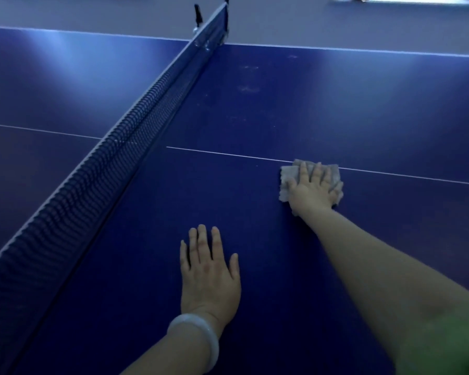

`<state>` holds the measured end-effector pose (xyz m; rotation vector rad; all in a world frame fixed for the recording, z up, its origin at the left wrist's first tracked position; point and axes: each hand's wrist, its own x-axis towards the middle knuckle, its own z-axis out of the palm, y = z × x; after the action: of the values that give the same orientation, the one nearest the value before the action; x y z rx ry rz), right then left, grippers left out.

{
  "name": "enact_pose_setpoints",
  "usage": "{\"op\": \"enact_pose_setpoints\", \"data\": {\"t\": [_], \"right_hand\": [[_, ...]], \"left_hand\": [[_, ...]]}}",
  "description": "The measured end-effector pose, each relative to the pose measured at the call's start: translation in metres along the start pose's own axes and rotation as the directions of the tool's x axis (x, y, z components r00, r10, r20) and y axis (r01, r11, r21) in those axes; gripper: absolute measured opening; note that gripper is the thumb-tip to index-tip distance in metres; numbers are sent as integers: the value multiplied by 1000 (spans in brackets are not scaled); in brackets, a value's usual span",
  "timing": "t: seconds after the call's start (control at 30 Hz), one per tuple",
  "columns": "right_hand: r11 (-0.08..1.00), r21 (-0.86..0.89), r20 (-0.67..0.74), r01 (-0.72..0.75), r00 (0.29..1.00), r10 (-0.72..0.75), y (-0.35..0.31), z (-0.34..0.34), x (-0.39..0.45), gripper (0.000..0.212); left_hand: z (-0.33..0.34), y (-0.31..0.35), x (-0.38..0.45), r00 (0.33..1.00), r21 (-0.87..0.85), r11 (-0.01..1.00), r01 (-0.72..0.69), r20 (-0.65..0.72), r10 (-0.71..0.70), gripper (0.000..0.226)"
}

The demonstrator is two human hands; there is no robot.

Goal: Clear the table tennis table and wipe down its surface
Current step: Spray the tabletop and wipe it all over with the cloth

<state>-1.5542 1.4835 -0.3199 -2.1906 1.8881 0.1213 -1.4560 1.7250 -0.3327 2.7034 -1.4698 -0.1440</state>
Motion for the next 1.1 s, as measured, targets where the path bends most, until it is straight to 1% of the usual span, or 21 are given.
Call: {"op": "enact_pose_setpoints", "data": {"t": [0.03, 0.13, 0.17, 0.23, 0.33, 0.4, 0.47, 0.5, 0.53, 0.6, 0.63, 0.67, 0.7, 0.8, 0.83, 0.87, 0.93, 1.03, 1.1], "right_hand": [[1000, 15, 32, -11, 999, 11, -15, -6, 10, 71], [994, 110, 98, -7, 995, -4, -54, -14, 26, 70], [995, 97, 109, 33, 993, -43, -64, -12, 25, 70], [985, 11, 112, 174, 978, -174, -79, -3, 14, 63], [921, -44, 117, 387, 918, -380, -84, 12, -8, 56], [880, -58, 118, 471, 879, -463, -71, 17, -20, 54], [860, -83, 109, 504, 862, -495, -43, 18, -24, 53], [873, -88, 103, 480, 876, -471, -24, 17, -25, 54], [906, -85, 90, 415, 908, -408, -4, 14, -26, 55], [979, -53, 54, 195, 980, -193, 34, 8, -35, 56], [995, -33, 45, 94, 995, -93, 46, 6, -46, 57], [999, -31, 35, 44, 998, -43, 53, 7, -63, 58], [998, -43, 16, 55, 998, -54, 55, 13, -85, 58], [963, -82, -43, 257, 964, -261, 53, 41, -175, 59], [952, -94, -61, 292, 952, -299, 53, 48, -203, 59], [951, -91, -76, 296, 950, -303, 55, 53, -224, 60], [966, -85, -81, 245, 964, -252, 56, 57, -247, 61], [975, -89, -122, 206, 969, -216, 54, 59, -248, 62], [976, -82, -126, 201, 970, -210, 54, 61, -247, 61]], "left_hand": [[0, 0, 0, 1000, -1, 1000, 0, -6, 0, 80], [1, -1, 0, 1000, -2, 1000, 1, -9, -1, 80], [1, -1, 1, 1000, -3, 1000, 1, -9, -1, 80], [2, -2, 1, 1000, -4, 1000, 1, -12, -1, 75], [3, -2, 2, 1000, -5, 1000, 11, -18, -11, 70], [4, -1, 2, 1000, 6, 1000, 17, -26, -17, 70], [5, -2, 2, 999, 8, 1000, 20, -34, -20, 71], [6, -2, 2, 999, 5, 1000, 19, -35, -19, 72], [7, -2, 2, 999, 0, 1000, 17, -36, -17, 72], [8, -3, 2, 999, -8, 1000, 11, -36, -11, 72], [9, -3, 2, 999, -8, 1000, 11, -34, -11, 72], [9, -4, 2, 999, -6, 1000, 13, -29, -13, 72], [9, -4, 2, 1000, -1, 1000, 14, -23, -14, 73], [8, -4, 2, 1000, 10, 1000, 12, -19, -12, 72], [8, -3, 2, 1000, 14, 1000, 9, -24, -9, 72], [8, -3, 2, 1000, 15, 1000, 7, -26, -7, 71], [8, -3, 2, 1000, 11, 1000, 7, -14, -7, 70], [7, -5, 2, 1000, -17, 1000, -4, 6, 4, 68], [3, -8, 2, 1000, -99, 995, -13, 15, 15, 66]]}}
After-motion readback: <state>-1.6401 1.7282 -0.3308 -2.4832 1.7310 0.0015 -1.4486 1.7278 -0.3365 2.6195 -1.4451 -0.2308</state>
